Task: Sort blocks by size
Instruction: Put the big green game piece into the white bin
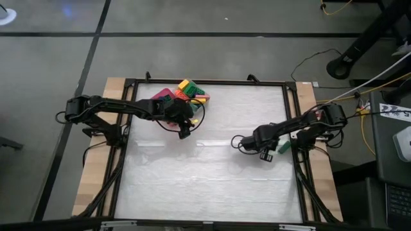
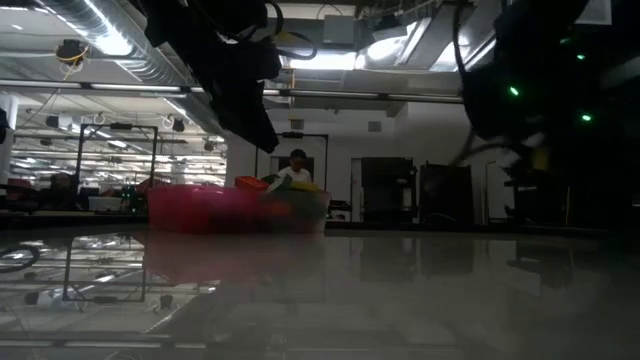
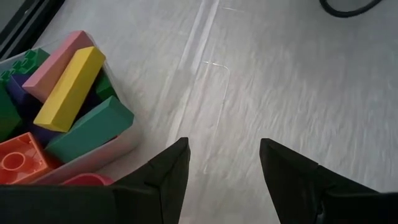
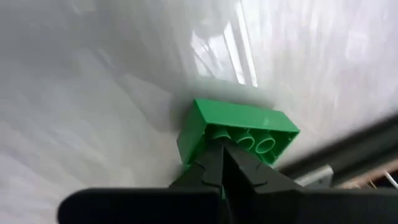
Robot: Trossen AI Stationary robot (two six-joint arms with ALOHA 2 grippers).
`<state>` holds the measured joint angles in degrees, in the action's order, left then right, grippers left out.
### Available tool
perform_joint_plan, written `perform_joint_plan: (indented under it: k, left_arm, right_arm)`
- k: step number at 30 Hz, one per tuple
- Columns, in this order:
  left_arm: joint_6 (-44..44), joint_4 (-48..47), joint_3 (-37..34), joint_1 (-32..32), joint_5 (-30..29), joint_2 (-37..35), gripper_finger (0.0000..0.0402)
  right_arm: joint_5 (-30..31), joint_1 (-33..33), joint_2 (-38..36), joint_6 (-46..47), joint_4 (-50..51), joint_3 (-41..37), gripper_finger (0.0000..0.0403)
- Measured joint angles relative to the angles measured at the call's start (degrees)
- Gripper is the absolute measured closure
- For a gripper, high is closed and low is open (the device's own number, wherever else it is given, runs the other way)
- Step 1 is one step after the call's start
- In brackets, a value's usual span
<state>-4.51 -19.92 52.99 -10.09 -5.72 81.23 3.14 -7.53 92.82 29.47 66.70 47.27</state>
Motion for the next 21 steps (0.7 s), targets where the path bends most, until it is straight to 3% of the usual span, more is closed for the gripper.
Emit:
perform_joint_plan:
  k: [6,15,18,21]
  left_arm:
    - [0.0,0.0,0.0,0.0,0.0,0.0,0.0219]
    - [0.0,0.0,0.0,0.0,0.0,0.0,0.0219]
    - [0.0,0.0,0.0,0.0,0.0,0.0,0.0219]
    - [0.0,0.0,0.0,0.0,0.0,0.0,0.0219]
  right_arm:
    - [2.6,0.0,-0.1,-2.9,-9.0,4.4,0.04]
    - [6.2,0.1,0.2,-13.5,-34.6,8.7,0.0398]
    - [6.3,0.1,0.2,-16.2,-33.2,10.8,0.0398]
    - [6.3,0.1,0.2,-16.3,-24.2,14.5,0.0398]
